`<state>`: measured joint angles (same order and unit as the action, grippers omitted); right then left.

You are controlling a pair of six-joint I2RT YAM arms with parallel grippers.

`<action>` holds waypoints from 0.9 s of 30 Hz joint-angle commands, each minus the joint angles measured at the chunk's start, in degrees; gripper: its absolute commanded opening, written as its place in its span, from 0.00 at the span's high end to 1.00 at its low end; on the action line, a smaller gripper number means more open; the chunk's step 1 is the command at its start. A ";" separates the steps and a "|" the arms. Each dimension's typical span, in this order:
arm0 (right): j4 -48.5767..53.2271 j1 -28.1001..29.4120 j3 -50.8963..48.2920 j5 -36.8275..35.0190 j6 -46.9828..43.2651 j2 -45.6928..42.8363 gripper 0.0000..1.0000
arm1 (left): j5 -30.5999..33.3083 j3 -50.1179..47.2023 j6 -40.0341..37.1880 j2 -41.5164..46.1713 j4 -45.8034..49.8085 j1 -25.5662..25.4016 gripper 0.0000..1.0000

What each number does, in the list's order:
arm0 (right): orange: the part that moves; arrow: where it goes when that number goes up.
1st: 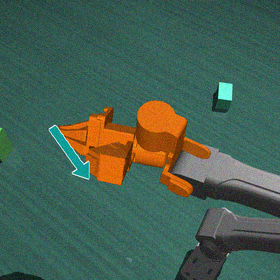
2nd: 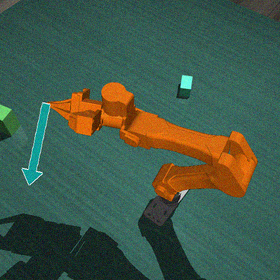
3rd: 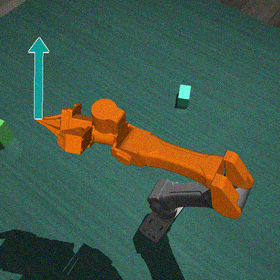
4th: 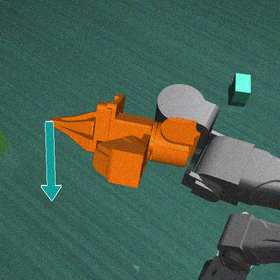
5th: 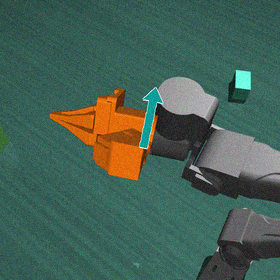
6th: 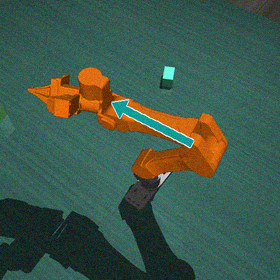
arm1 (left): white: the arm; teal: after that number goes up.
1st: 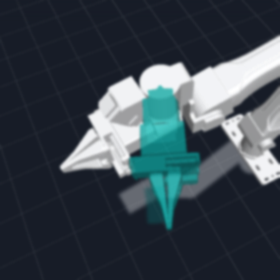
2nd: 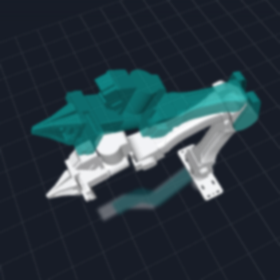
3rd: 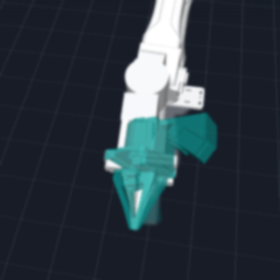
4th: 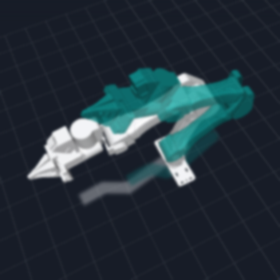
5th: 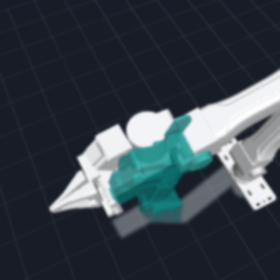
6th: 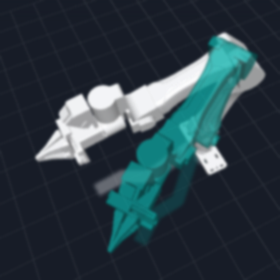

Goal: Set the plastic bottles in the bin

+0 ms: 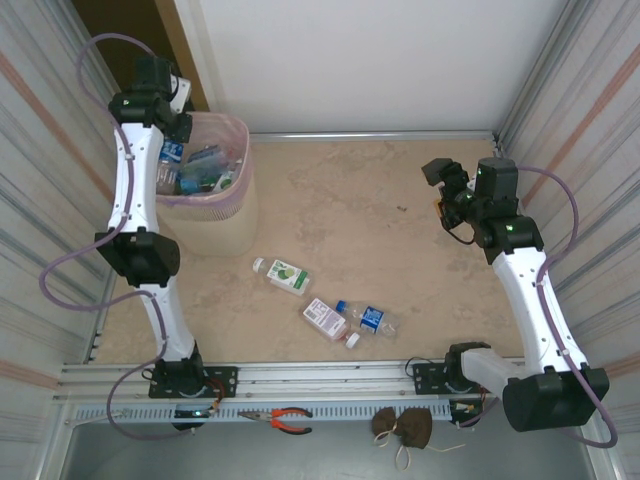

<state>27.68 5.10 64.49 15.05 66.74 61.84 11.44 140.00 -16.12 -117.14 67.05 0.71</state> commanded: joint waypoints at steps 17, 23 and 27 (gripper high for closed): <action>-0.38 -0.51 -0.99 1.28 -1.61 -1.04 0.14 | -8.54 -8.08 2.64 11.82 5.82 0.44 0.62; -0.34 -0.49 -1.72 1.27 -1.85 -1.81 0.14 | -4.10 -19.48 3.15 14.58 3.09 1.82 0.72; 0.00 -0.48 -2.09 1.23 -2.21 -2.12 0.14 | -4.95 -25.33 3.97 15.21 0.45 4.08 0.74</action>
<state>27.53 5.10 62.85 15.46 66.72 61.12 5.56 117.40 -13.26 -103.59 69.25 2.52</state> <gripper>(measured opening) 0.862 0.265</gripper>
